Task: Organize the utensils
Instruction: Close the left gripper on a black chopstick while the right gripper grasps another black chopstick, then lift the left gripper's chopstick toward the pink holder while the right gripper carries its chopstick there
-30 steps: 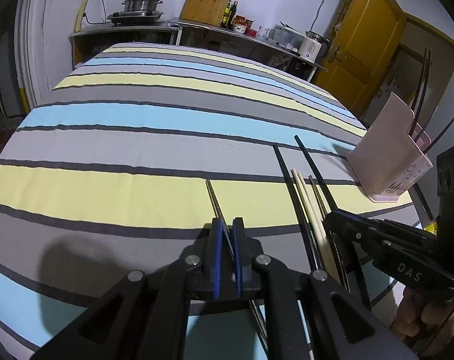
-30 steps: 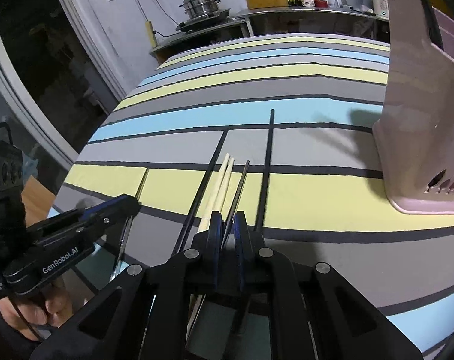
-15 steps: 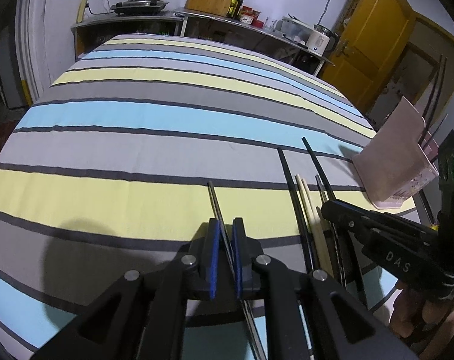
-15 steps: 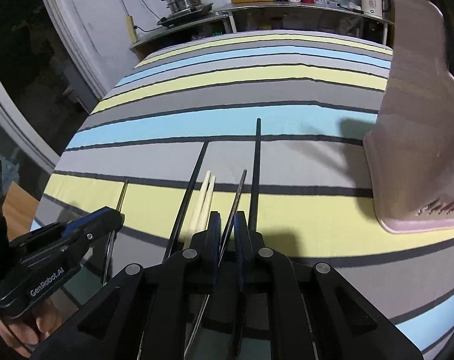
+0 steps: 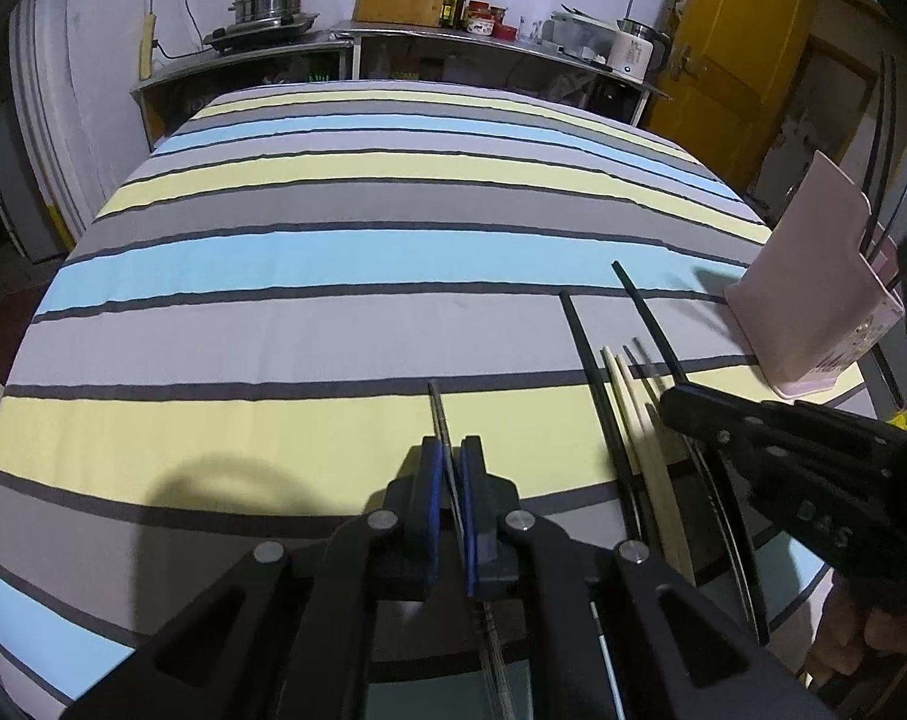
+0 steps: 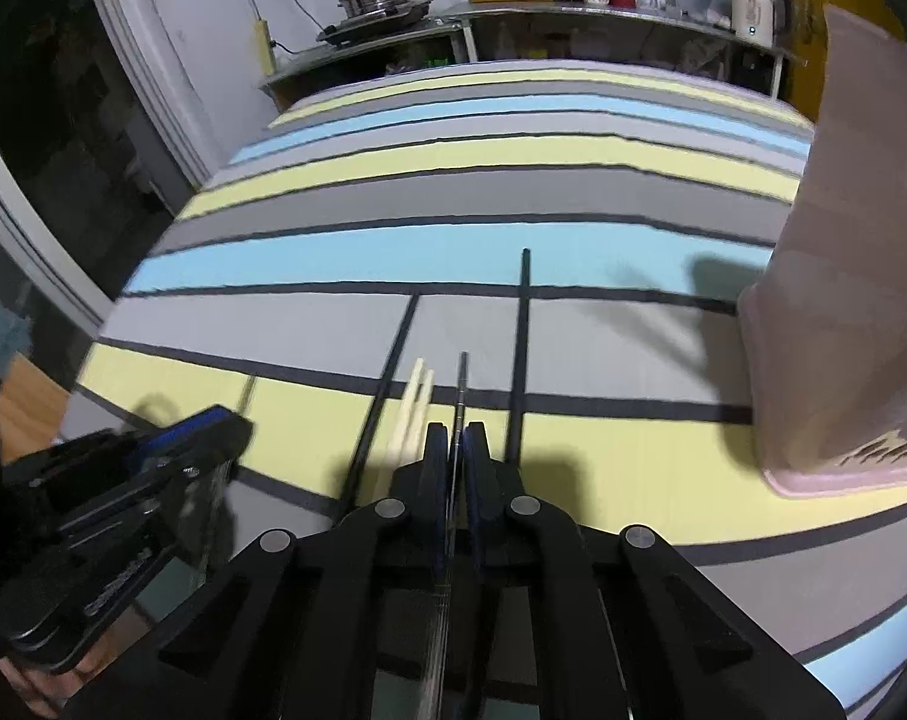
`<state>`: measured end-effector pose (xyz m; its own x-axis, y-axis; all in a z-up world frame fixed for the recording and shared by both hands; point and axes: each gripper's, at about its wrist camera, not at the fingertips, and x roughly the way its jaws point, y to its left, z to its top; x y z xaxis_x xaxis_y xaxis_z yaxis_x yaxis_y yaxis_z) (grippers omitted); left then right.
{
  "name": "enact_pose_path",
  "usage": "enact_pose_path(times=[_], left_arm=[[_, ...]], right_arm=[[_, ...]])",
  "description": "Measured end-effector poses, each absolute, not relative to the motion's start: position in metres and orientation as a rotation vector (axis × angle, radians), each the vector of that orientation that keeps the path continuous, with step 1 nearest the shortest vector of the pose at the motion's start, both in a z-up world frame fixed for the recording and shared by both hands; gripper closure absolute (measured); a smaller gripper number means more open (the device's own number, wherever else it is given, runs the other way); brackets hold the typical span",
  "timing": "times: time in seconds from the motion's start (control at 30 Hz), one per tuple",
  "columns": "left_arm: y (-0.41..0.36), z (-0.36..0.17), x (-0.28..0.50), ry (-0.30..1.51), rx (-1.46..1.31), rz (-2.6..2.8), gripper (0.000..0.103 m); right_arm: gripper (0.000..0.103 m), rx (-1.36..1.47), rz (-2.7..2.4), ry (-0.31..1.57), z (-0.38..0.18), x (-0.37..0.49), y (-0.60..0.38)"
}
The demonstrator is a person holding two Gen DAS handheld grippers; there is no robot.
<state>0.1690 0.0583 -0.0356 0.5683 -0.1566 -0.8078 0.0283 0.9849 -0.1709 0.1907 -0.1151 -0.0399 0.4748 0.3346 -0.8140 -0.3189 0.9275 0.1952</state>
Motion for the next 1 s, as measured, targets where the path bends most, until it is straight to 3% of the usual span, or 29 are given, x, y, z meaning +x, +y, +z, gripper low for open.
enact_pose_path(times=[1.0], left_arm=[[0.063,0.085,0.113,0.731,-0.217,-0.275,0.098]], right_arm=[[0.098,0.154,0.453,0.716,0.073,0.123,-0.175]])
